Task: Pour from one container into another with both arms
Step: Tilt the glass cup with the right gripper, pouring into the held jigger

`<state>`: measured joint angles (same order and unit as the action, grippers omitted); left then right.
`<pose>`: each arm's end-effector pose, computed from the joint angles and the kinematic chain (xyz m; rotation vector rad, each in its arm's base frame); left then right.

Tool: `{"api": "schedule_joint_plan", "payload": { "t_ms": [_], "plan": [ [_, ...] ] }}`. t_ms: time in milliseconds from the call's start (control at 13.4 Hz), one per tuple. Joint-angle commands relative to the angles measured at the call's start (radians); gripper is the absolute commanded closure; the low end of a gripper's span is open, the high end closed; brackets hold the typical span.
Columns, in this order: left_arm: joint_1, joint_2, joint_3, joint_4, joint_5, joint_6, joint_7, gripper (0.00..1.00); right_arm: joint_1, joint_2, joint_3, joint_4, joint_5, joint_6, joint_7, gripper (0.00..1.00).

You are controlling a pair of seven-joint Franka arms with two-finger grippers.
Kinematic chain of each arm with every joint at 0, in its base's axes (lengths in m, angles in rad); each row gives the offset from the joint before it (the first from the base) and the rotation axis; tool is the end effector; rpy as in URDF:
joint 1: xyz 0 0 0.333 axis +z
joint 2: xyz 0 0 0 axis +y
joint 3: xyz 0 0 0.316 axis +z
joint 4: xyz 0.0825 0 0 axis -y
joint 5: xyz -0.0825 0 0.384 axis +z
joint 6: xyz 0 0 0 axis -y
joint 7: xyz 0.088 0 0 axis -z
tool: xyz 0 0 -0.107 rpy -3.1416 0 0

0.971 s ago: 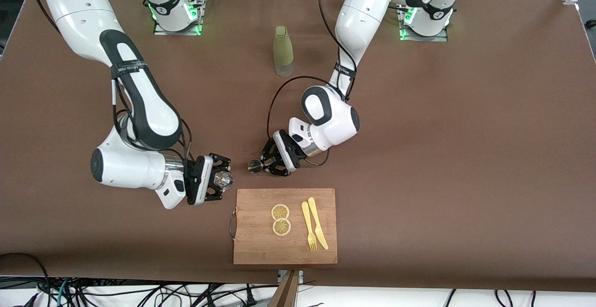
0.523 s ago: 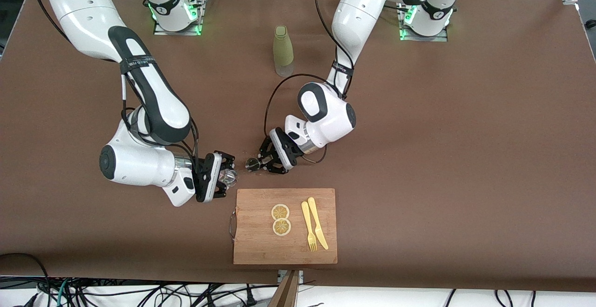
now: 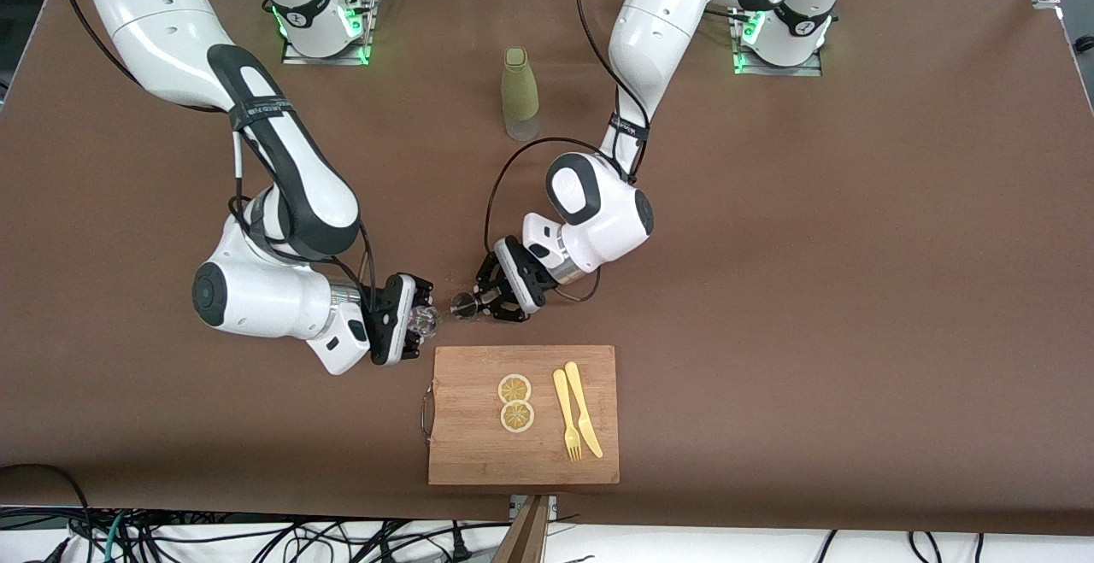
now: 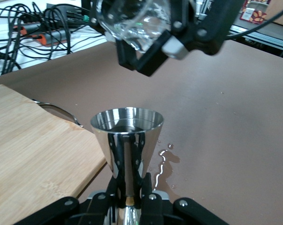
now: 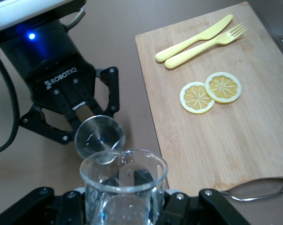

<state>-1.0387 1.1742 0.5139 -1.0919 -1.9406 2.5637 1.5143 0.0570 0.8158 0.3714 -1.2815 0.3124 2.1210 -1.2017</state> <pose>0.6048 -0.5086 0.1711 2.0585 -1.0519 0.9584 0.7083 0.2587 0.2966 -2.0666 -1.6577 -0.3581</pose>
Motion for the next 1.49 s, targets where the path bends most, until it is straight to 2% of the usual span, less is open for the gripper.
{"api": "schedule_joint_plan", "payload": {
  "t_ms": [0,747,1419],
  "plan": [
    [-0.026,0.076,0.078,0.096,-0.027,0.029,-0.075,1.00,0.001,-0.017,0.017,-0.004,-0.030,-0.021,0.027,0.80],
    [-0.027,0.081,0.081,0.098,-0.027,0.029,-0.086,1.00,0.015,-0.017,0.024,-0.004,-0.119,-0.035,0.028,0.81],
    [-0.038,0.088,0.106,0.099,-0.027,0.029,-0.121,1.00,0.032,-0.017,0.023,-0.004,-0.154,-0.035,0.028,0.81]
  ]
}}
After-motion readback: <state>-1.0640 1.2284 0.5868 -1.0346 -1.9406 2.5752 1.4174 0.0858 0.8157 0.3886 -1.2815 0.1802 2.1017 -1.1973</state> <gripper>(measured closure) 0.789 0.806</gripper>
